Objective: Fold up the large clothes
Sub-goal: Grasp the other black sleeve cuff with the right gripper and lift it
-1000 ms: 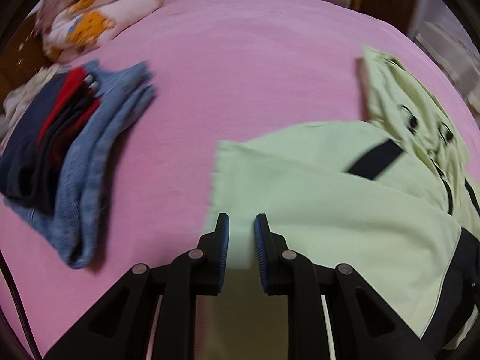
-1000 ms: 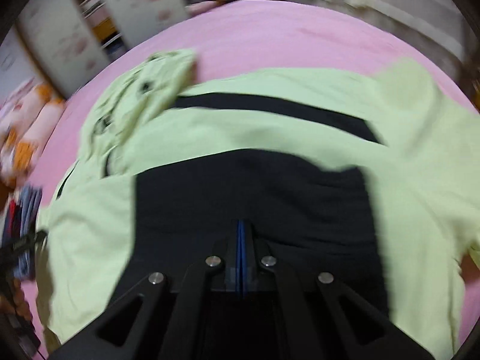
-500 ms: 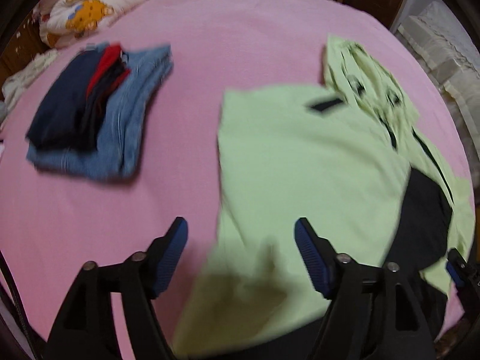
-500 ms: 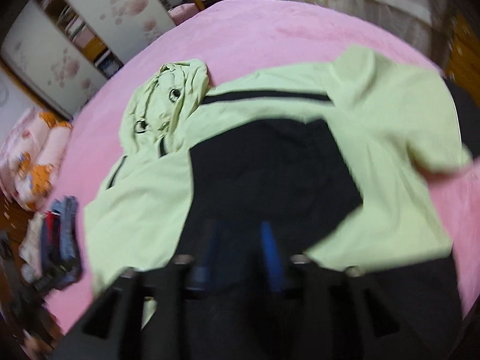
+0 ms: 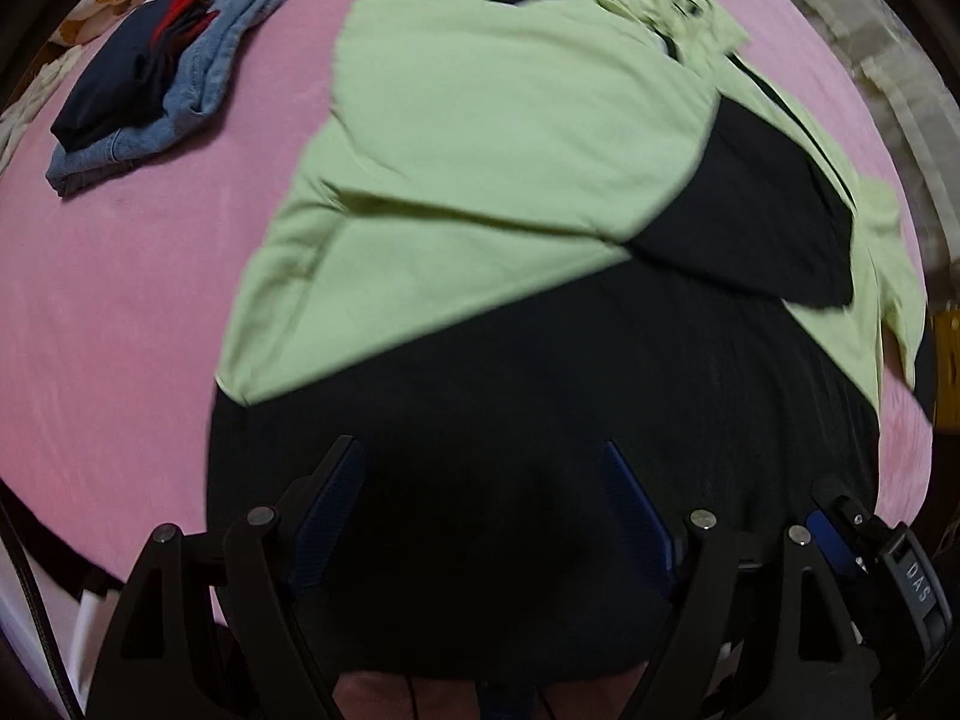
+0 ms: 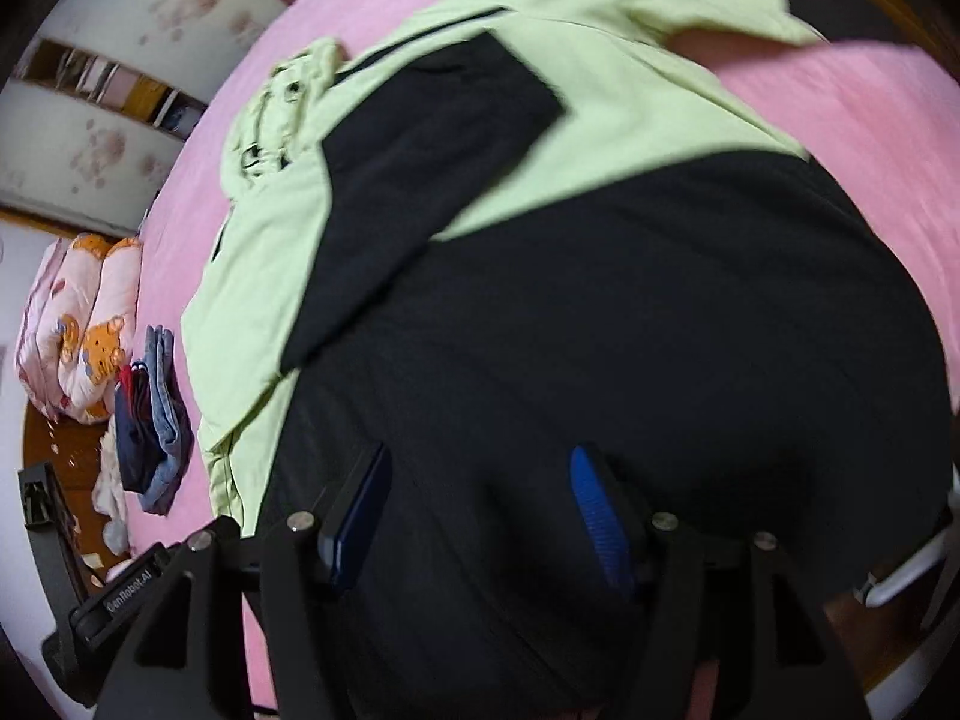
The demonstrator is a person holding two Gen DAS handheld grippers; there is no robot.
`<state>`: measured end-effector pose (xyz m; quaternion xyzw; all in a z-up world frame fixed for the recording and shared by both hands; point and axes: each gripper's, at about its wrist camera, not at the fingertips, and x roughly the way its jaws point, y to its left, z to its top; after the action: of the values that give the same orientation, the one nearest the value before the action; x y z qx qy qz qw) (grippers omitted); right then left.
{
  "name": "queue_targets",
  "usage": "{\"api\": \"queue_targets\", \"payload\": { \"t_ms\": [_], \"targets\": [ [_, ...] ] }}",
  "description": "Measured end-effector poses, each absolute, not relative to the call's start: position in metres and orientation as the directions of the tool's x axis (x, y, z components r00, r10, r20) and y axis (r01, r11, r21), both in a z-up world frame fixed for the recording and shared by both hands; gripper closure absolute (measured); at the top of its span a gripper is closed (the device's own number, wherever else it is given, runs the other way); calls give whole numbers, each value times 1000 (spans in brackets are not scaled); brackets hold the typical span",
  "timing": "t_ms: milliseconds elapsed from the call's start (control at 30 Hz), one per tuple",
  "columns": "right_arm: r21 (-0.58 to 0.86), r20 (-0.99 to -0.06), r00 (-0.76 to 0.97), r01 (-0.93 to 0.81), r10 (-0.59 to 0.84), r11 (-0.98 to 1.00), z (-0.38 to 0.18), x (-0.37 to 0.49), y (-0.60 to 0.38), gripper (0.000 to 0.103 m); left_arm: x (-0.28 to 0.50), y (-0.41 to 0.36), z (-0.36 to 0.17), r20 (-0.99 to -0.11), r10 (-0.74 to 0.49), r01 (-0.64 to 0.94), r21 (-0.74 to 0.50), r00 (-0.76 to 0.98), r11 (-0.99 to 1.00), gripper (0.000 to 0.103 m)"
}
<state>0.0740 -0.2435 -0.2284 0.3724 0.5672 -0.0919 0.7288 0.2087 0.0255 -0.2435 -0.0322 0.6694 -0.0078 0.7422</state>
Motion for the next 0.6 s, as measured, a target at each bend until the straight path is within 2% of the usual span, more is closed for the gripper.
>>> {"api": "queue_targets", "payload": {
  "t_ms": [333, 600],
  "targets": [
    [514, -857, 357, 638, 372, 573, -220, 24, -373, 40, 162, -77, -210, -996, -38, -34, -41, 86, 999, 23],
    [533, -846, 429, 692, 317, 487, -195, 8, -504, 40, 150, -174, -182, -992, -70, -17, -72, 108, 997, 23]
  ]
}}
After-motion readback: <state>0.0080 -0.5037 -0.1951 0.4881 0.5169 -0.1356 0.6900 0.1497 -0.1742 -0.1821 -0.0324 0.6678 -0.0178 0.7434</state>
